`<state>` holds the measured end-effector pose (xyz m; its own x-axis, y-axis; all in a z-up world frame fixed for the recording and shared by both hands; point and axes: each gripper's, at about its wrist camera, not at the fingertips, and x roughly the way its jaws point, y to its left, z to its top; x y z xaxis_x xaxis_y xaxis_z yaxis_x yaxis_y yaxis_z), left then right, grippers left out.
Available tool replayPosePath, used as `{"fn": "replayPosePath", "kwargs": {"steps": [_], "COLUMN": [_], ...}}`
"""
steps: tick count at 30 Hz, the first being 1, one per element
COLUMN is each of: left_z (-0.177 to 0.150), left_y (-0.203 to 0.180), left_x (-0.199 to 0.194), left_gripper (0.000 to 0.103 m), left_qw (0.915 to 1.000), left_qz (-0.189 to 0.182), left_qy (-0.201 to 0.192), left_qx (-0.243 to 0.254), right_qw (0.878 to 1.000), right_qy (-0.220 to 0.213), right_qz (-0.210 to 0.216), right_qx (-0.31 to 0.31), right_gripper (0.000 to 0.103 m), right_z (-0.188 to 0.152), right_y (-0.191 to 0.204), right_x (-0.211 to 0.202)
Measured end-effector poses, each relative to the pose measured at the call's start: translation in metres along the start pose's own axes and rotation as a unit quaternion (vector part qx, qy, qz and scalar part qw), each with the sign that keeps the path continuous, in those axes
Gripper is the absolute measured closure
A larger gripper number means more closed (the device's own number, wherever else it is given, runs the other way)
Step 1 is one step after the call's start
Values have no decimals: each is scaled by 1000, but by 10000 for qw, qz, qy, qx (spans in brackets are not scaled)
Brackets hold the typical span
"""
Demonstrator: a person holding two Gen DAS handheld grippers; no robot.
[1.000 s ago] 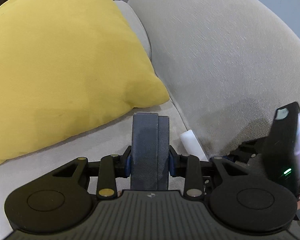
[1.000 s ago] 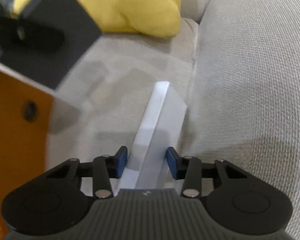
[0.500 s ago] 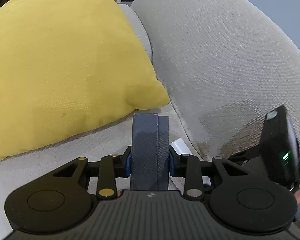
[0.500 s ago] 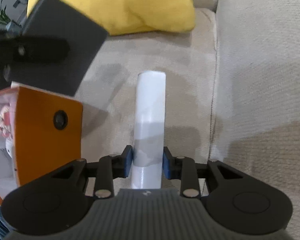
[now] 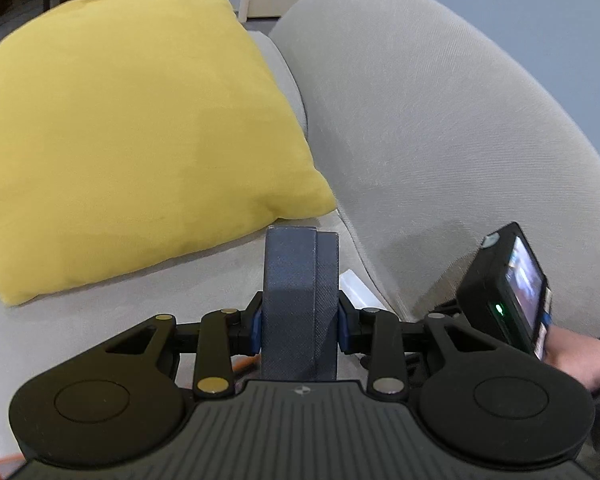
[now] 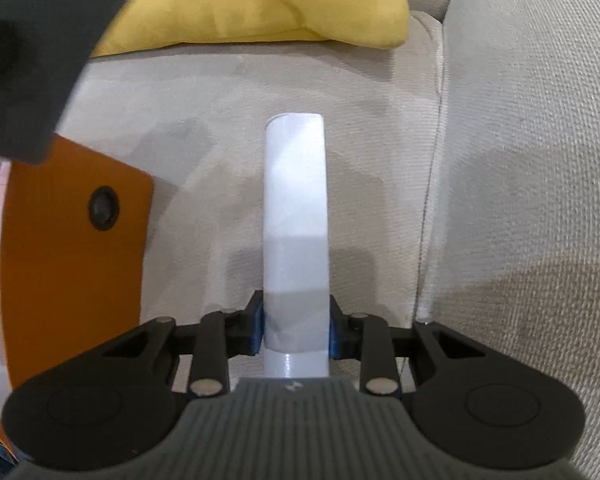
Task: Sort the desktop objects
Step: 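Lift the dark grey box with the left tool while the right tool lifts the white box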
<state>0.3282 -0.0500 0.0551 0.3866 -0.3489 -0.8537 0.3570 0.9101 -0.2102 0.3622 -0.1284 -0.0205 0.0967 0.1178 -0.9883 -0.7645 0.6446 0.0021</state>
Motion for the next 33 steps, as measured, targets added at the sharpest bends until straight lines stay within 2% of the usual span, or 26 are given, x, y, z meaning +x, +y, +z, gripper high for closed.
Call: {"fn": "replayPosePath", "kwargs": {"steps": [1,6,12,16,21,25,30,33], "left_z": [-5,-40,-92,-121,-142,-143,-139,-137], "left_y": [3,13,26,26,13,3,-6,-12], "left_x": [-9,-49,-87,-87,-80,-57,-28,-12], "left_gripper": [65,65,65,65,65,65,65,65], "left_qw": [10000,9993,9983,9997,9979,9876,9658,9525], "left_qz": [-30,-2,-7,-22,-127,-405,-988,-1176], "left_qy": [-44,-288,-332,-74,203,576,1011,1211], "left_qx": [-47,-225,-478,-236,610,1402,2172,2534], "right_qw": [10000,9994,9980,9973,9973,9980,9981,9980], "right_qy": [-33,-298,-520,-611,-570,-488,-476,-456], "right_qz": [21,131,315,407,450,378,392,430], "right_qx": [-1,93,177,39,-74,-104,-78,-81], "right_gripper": [72,72,72,72,72,72,72,72], "right_z": [4,3,6,7,4,-3,-13,-12], "right_y": [-1,10,10,20,33,37,40,41], "right_x": [12,-16,-25,-26,-25,-25,-28,-22]}}
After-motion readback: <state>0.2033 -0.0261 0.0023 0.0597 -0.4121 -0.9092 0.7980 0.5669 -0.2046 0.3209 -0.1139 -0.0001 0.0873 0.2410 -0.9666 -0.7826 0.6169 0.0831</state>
